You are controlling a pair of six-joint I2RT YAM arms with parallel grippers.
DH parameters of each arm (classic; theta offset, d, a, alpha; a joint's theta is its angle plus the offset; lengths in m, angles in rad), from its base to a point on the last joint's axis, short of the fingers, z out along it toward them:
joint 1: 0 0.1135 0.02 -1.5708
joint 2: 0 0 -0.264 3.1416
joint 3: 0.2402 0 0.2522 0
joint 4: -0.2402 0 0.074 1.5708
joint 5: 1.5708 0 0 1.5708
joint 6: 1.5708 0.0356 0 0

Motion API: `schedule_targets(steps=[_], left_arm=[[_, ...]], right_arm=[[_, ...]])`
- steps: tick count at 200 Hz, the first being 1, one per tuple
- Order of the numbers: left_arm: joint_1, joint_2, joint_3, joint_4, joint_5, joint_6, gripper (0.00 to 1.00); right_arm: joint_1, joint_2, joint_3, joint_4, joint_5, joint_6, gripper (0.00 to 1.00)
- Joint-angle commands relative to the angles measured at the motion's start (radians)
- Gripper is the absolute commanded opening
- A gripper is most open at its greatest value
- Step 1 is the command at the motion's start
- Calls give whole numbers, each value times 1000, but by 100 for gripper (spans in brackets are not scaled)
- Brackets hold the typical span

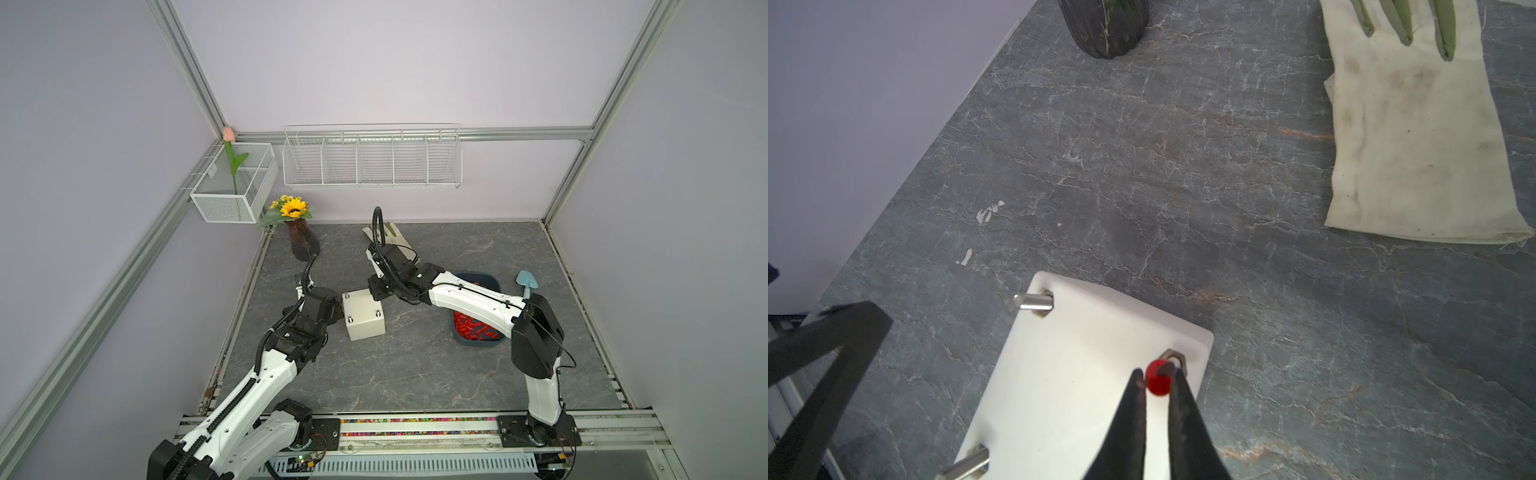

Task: Cover the protruding screws with screw protection sleeves
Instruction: Attach the screw protection sleeve to the screw.

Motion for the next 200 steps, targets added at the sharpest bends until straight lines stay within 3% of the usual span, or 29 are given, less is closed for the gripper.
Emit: schedule_targets(steps=[1,200], left_arm=[[6,-14,-9,-1,-22,-8,99],[5,-18,-12,3,-16,-10,99]], right_arm=[[-1,0,-18,9,-12,15,14],[0,-33,-49,11,5,27,14]])
